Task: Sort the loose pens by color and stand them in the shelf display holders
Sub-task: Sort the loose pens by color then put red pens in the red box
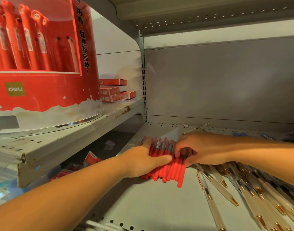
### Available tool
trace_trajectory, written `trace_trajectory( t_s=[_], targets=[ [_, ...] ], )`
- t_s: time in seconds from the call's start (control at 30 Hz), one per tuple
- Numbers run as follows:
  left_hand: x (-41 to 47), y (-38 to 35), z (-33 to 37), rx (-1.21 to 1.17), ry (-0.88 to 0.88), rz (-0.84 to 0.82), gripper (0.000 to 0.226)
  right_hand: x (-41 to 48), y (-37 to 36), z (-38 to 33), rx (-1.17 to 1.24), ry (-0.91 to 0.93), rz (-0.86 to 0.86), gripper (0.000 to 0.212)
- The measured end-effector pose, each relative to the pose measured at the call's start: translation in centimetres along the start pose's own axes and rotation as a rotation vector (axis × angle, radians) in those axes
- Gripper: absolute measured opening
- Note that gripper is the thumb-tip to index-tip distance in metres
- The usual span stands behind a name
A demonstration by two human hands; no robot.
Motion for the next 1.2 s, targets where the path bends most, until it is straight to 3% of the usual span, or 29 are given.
trace_trajectory(
  t_s=[0.17,0.3,0.6,0.77,0.9,1.2],
  targets=[
    [0.0,0.7,-0.2,0.17,-0.021,0.079,0.084,0.8,-0.2,0.0,-0.014,0.029,0.065,0.019],
    [-0.1,0.6,-0.6,0.172,-0.018,0.08,0.097,0.5,-0.1,1.2,0.052,0.005,0.045,0.02],
    [-1.4,0.4,-0.2,0.093,-0.016,0.054,0.106,4.0,0.3,5.1,0.227,-0.24,-0.023,0.035],
    [-2.0,-2.0,0.0,0.33,0.017,-0.042,0.127,5.2,-1.7,4.3,0.262,-0.248,-0.108,0.034],
    [-1.6,-2.4,-0.1,0.425,0.032,-0.026,0.121,5.5,-2.1,3.9,0.337,-0.247,-0.091,0.029],
    [-1.0,-2.1,0.1,0.46,0.034,0.01,0.124,5.4,-2.8,4.8,0.466,-0.287,-0.06,0.051]
  ],
)
Point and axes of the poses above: each hand's wrist, its own x-axis towards the middle knuckle, its own y-axis out of the back of the hand, z = x × y, the point moved 8 cm from there along x, towards the middle knuckle, and after that the axes turned 14 degrees about -x, right-handed, at the moved point
